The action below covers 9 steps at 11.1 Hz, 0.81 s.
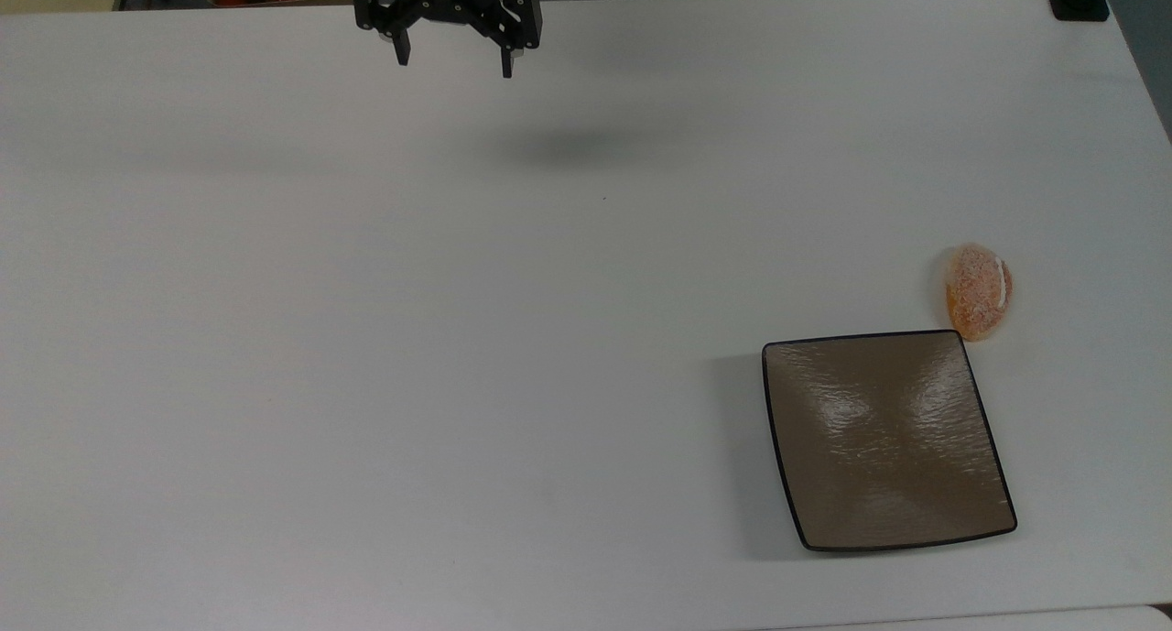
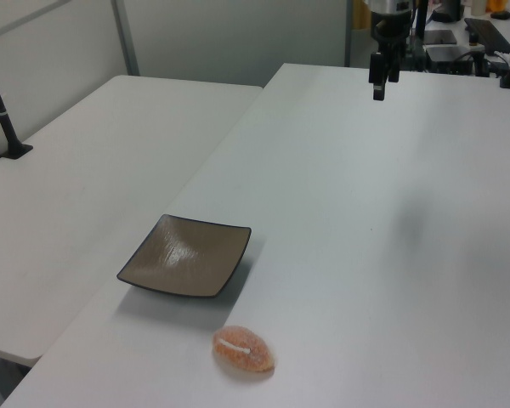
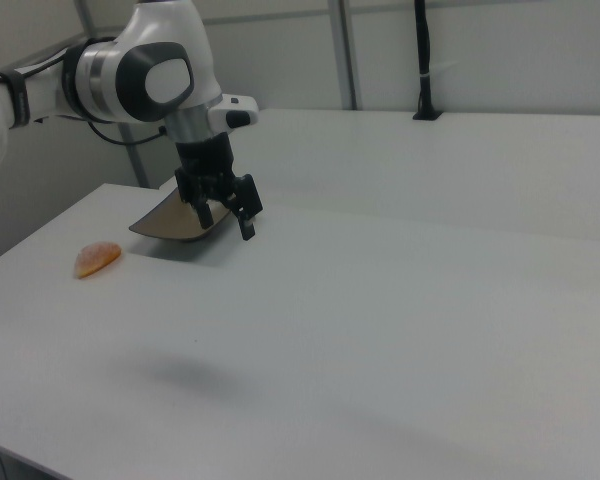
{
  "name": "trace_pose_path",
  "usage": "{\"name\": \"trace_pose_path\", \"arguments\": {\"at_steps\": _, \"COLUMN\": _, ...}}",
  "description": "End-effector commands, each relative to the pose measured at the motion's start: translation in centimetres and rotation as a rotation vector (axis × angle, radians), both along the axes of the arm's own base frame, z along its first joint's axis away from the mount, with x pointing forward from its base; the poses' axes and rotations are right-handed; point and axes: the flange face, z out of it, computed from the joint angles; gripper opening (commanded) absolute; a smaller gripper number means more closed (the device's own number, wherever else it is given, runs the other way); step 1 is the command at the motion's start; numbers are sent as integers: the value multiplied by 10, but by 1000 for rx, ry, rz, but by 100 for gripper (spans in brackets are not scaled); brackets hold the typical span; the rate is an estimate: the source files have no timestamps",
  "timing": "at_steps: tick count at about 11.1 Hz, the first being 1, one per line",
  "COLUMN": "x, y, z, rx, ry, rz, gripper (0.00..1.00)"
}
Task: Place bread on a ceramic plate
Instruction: 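Move the open gripper over the orange bread roll beside the plate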
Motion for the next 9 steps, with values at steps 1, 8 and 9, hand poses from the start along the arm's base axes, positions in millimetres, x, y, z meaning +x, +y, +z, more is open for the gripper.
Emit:
{"name": "trace_pose_path", "arguments": {"at_steps": 1, "x": 2, "y": 4, "z": 1, "rx": 21, "ry": -4, "rz": 15, "gripper": 100}}
{"name": "trace_pose_path", "arguments": {"at_steps": 8, "x": 7, "y": 33, "z": -3, "rx": 95, "ry": -15, "rz": 27, "gripper": 100}}
{"name": "trace_pose_path", "arguments": {"at_steps": 9, "x": 9, "y": 51, "z": -6, "rx": 97, "ry": -28, "rz": 30, "gripper": 100}}
